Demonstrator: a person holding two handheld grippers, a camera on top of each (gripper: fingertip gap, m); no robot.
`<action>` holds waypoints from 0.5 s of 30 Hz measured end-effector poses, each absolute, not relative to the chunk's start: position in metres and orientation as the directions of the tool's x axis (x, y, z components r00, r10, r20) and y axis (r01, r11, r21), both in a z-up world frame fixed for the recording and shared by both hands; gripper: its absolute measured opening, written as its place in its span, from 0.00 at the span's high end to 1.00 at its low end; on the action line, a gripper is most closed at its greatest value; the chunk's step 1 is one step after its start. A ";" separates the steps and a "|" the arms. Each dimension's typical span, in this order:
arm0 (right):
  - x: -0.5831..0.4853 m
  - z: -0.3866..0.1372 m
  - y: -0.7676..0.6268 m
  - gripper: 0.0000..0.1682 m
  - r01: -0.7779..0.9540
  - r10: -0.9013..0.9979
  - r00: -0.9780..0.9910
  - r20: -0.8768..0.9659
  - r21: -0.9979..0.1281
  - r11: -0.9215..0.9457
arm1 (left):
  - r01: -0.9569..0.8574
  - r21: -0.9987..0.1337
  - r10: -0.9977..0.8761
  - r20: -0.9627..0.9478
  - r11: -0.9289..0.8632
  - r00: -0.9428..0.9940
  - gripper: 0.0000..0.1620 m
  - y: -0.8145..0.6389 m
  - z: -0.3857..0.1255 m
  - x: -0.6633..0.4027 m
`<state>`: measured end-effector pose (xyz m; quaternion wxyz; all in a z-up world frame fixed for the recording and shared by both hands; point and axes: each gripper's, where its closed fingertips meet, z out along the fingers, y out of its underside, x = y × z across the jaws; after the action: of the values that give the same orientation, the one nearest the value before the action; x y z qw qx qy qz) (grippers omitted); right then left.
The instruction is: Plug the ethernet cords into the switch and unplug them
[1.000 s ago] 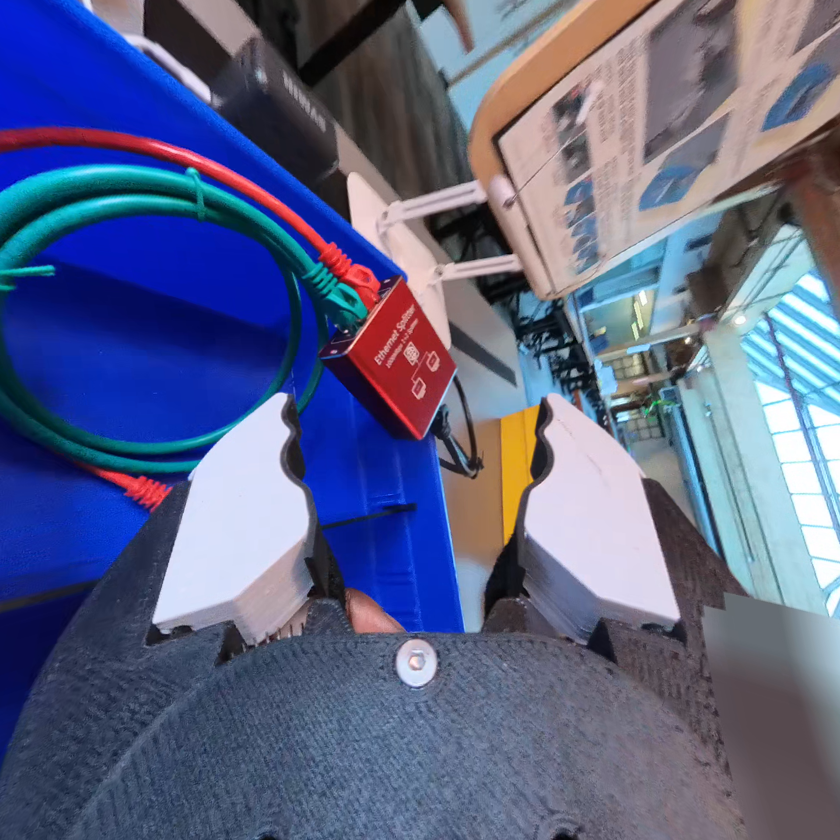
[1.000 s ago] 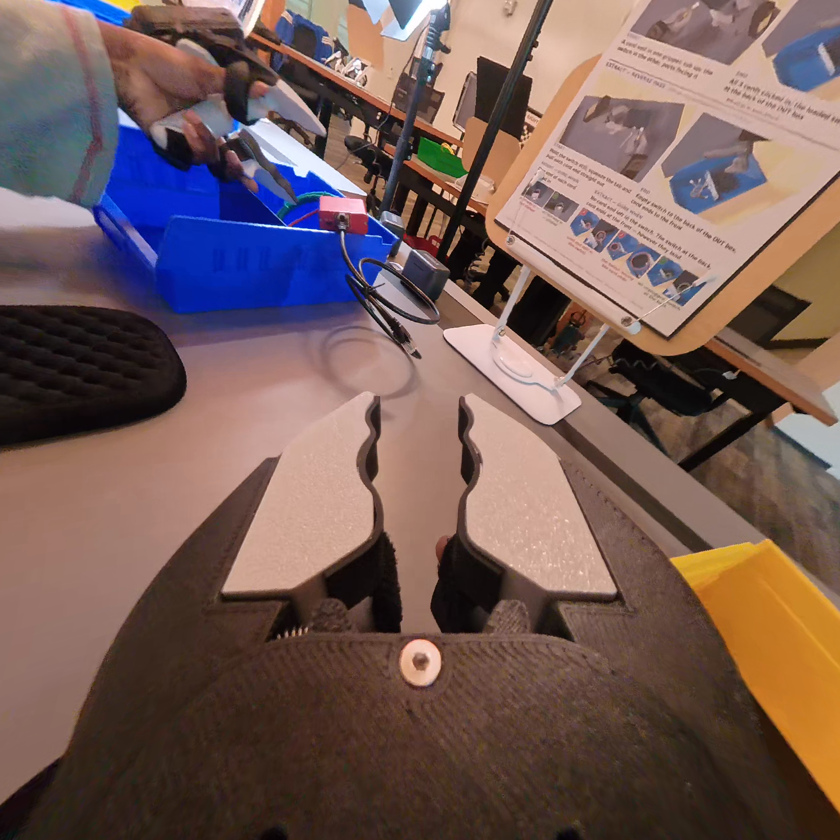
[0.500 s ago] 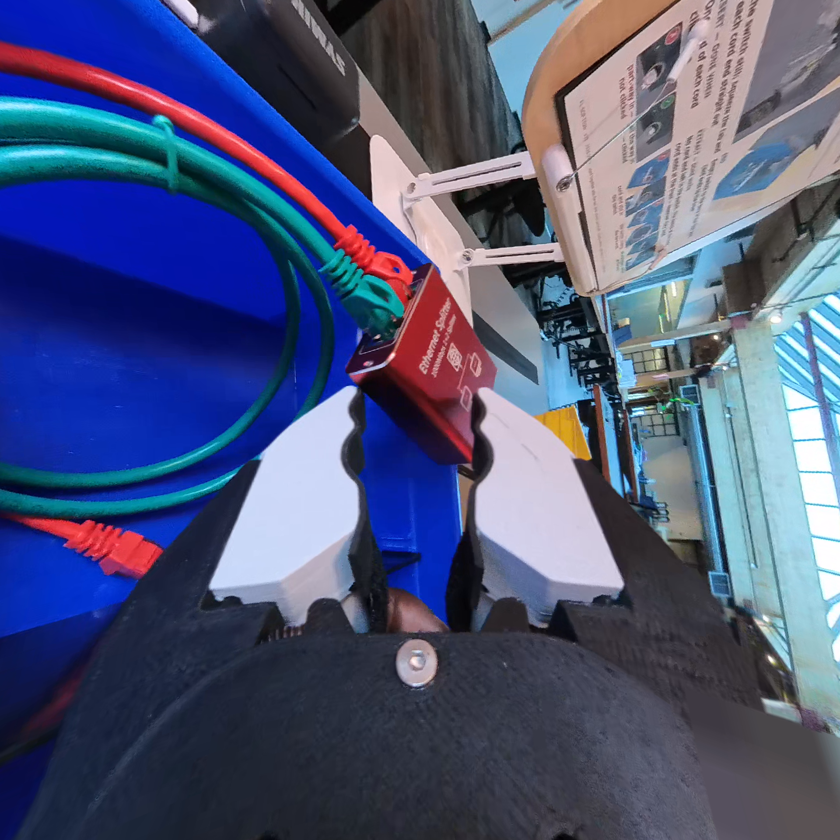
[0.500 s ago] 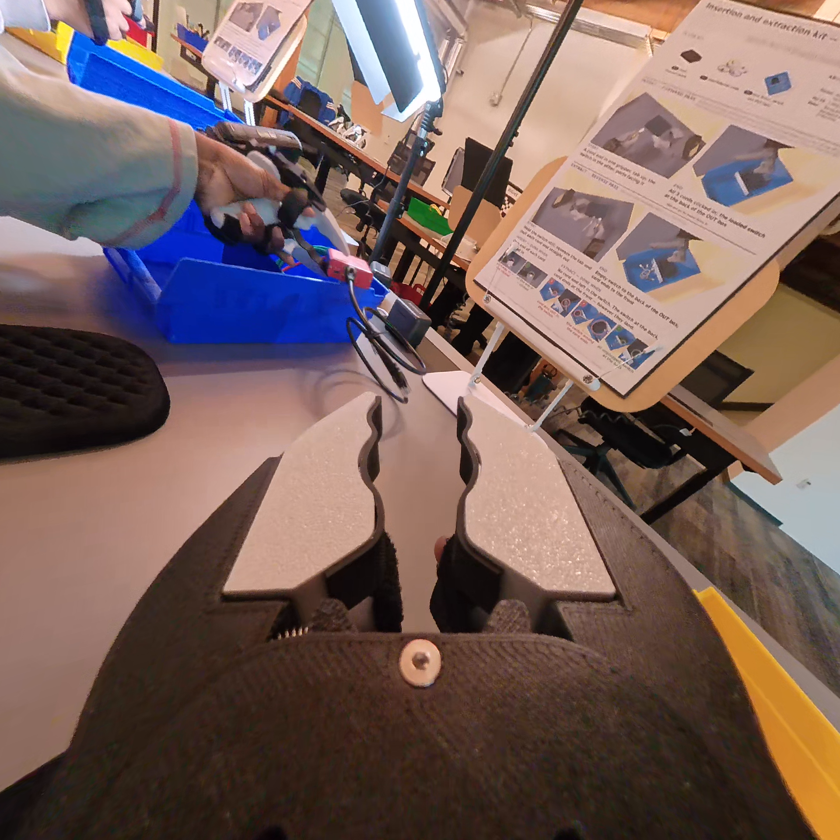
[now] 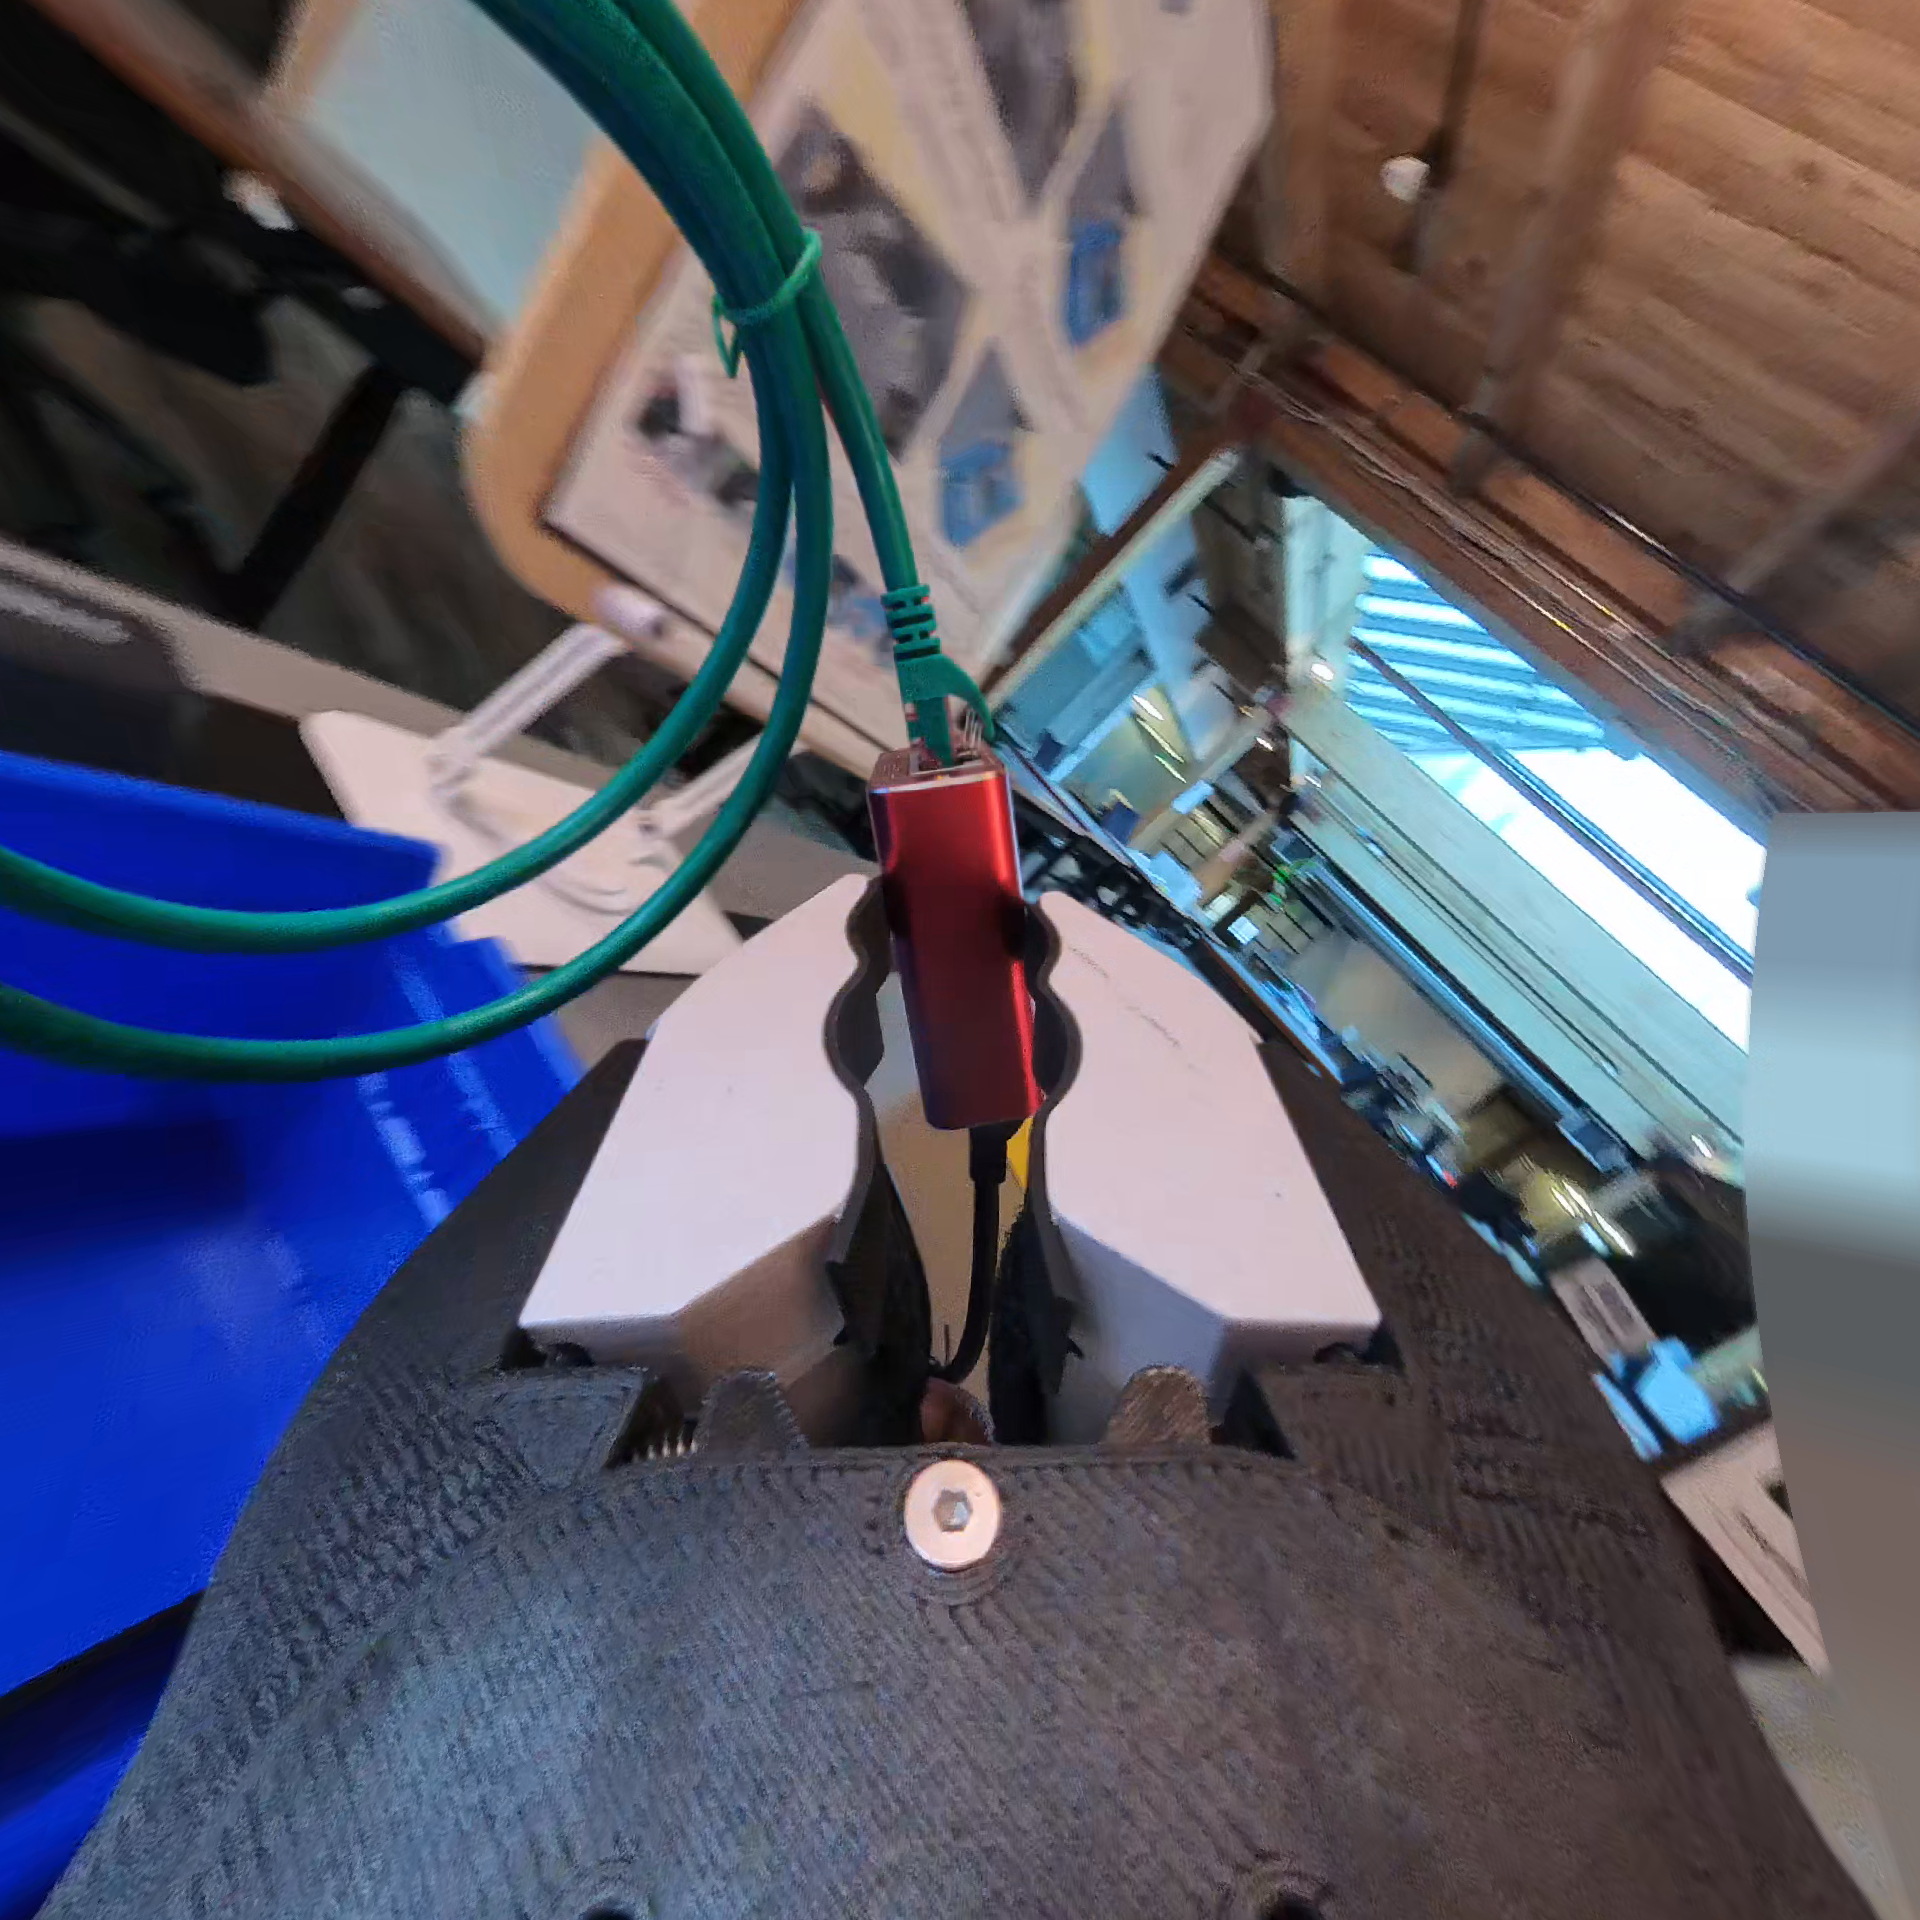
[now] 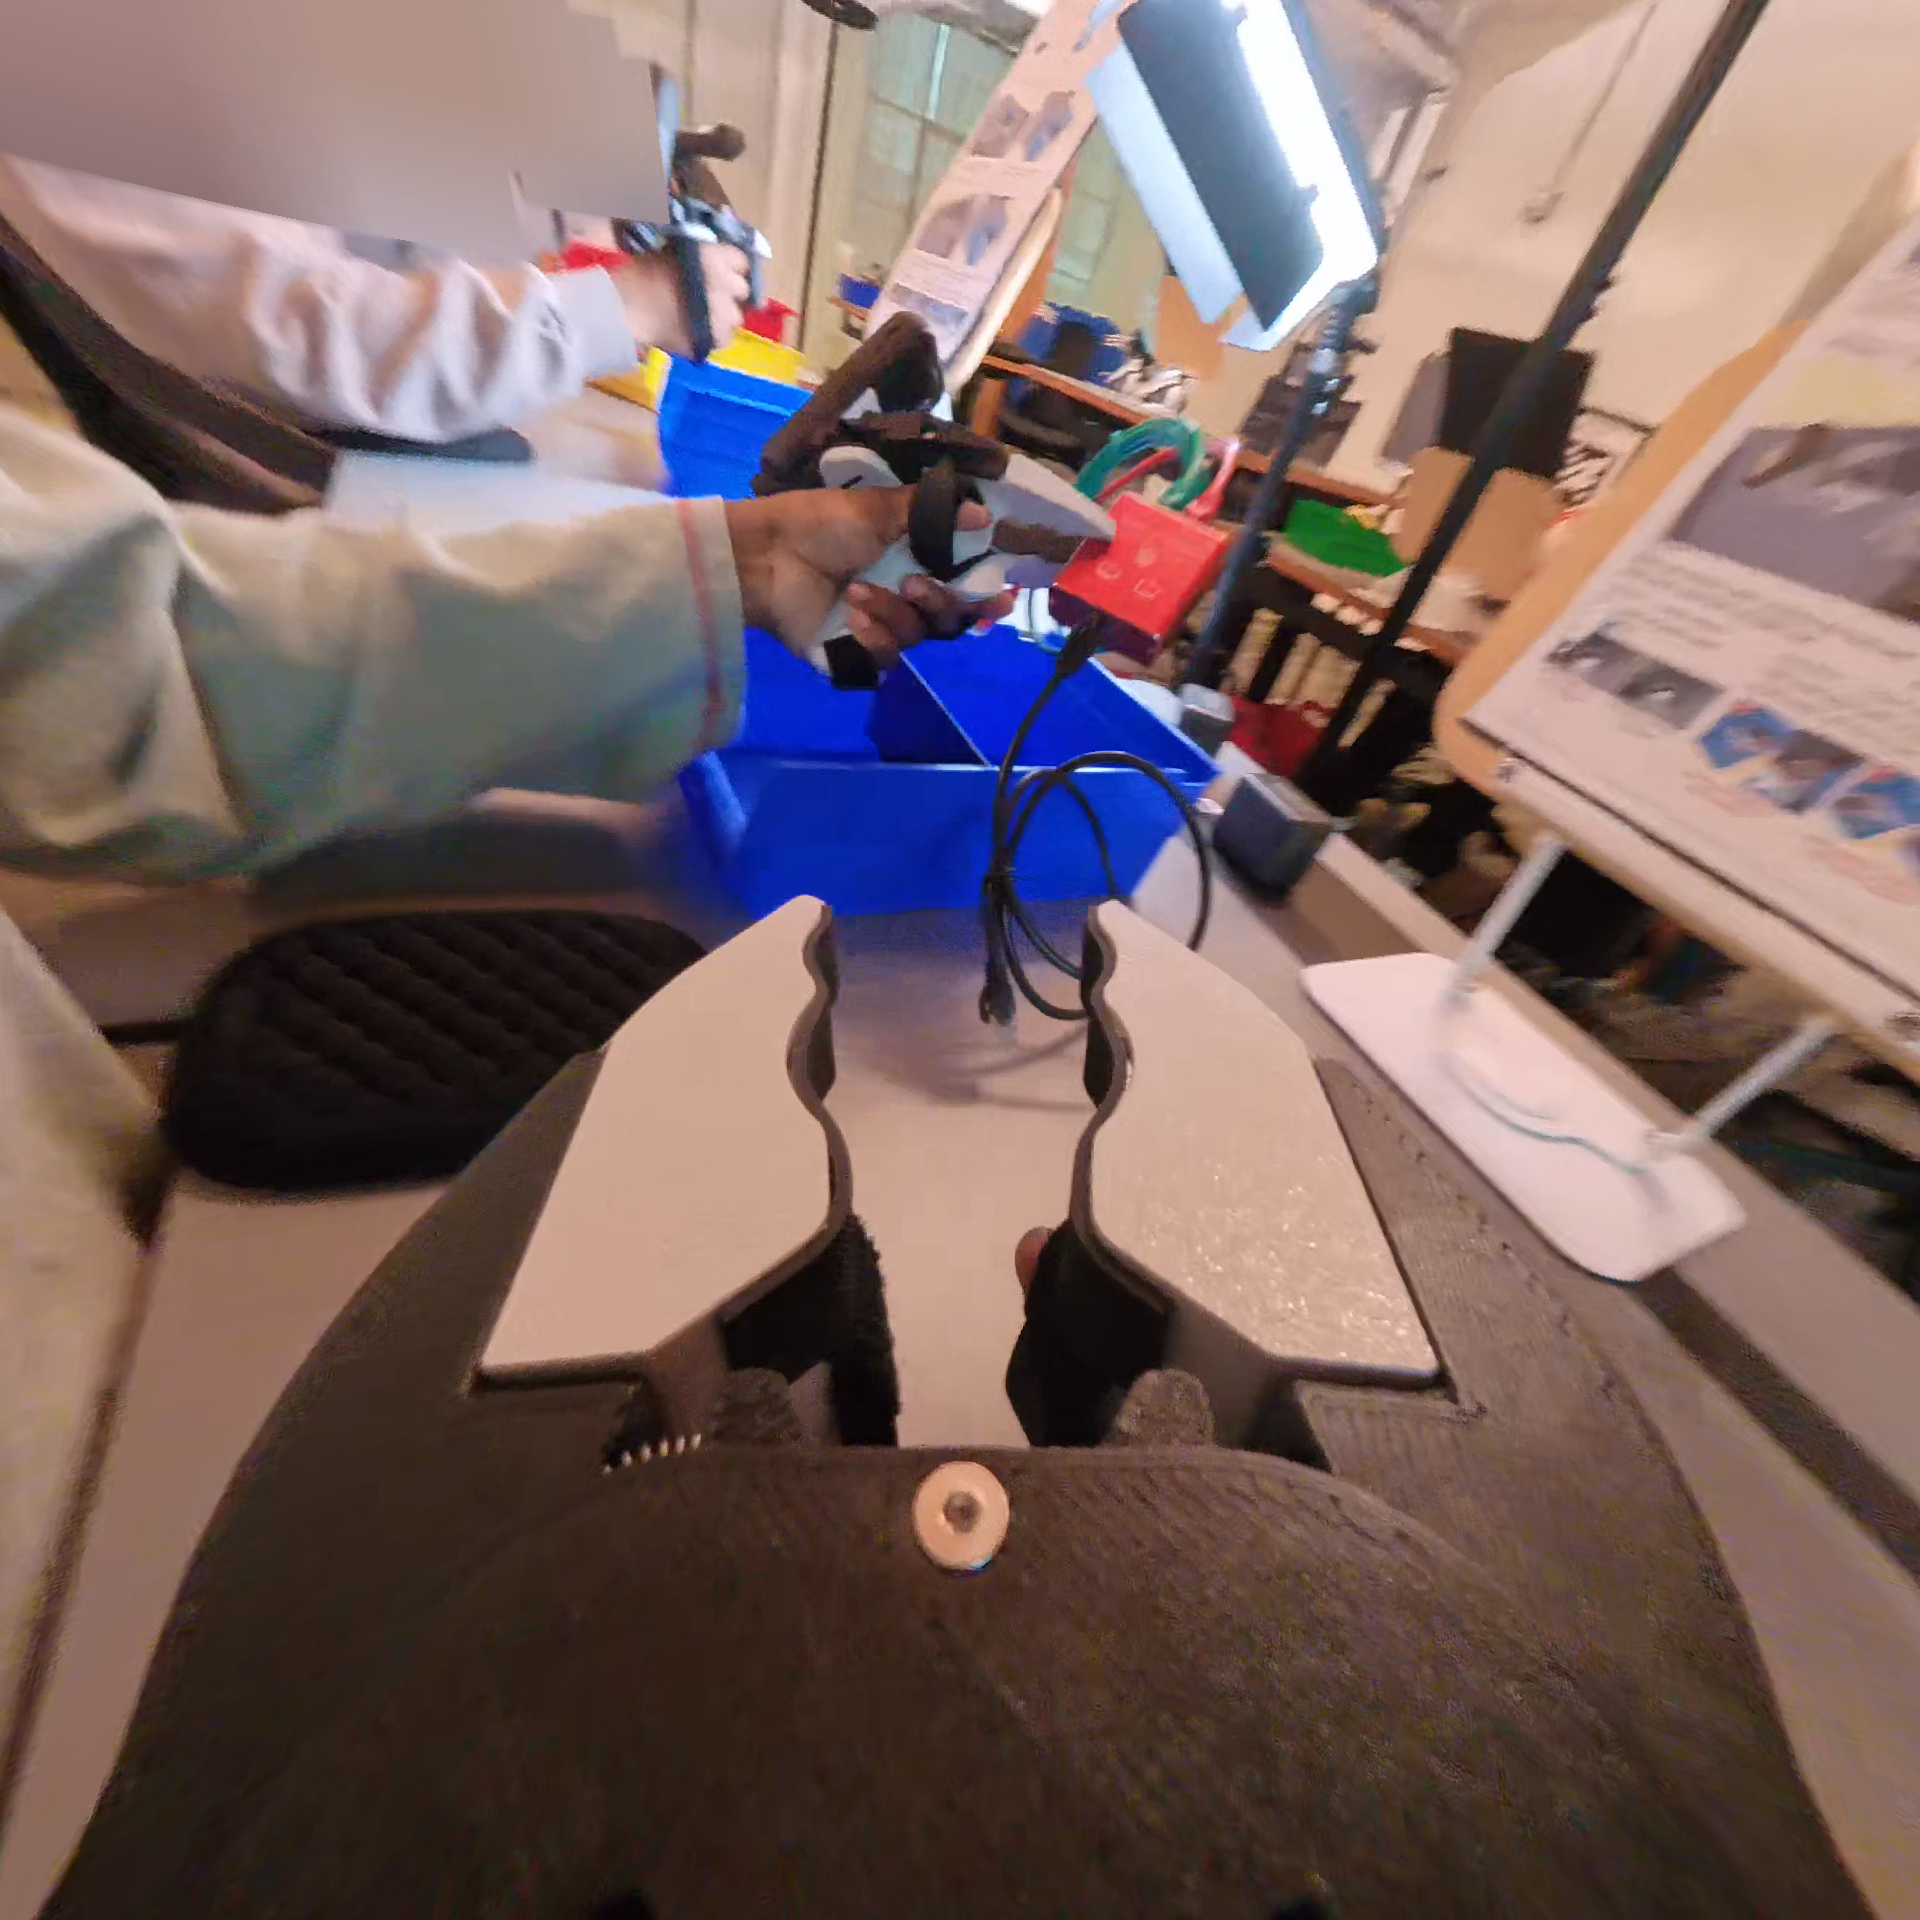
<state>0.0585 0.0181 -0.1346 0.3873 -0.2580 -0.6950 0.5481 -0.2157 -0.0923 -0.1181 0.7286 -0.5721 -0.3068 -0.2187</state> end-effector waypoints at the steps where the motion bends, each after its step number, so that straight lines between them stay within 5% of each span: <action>1: 0.057 -0.131 0.013 0.72 -0.048 0.773 -0.597 0.215 -0.971 0.233 | 0.657 -0.719 -0.019 0.671 0.226 0.741 0.84 -0.091 -0.108 -0.201; 8: 0.035 -0.104 -0.010 0.65 0.134 0.604 -0.770 -0.205 -0.978 -0.161 | 0.481 -0.875 -0.381 0.462 -0.050 0.801 0.85 -0.077 -0.084 -0.066; 15: 0.007 -0.111 -0.044 0.76 0.248 0.514 -0.805 -0.297 -0.955 -0.164 | 0.346 -0.899 -0.527 0.437 -0.268 0.729 0.85 -0.055 -0.108 0.008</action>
<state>0.0072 -0.0444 -0.1108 0.0949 -0.2978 -0.6396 0.7023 0.0081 -0.0546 -0.1076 0.6015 -0.7089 0.0638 -0.3627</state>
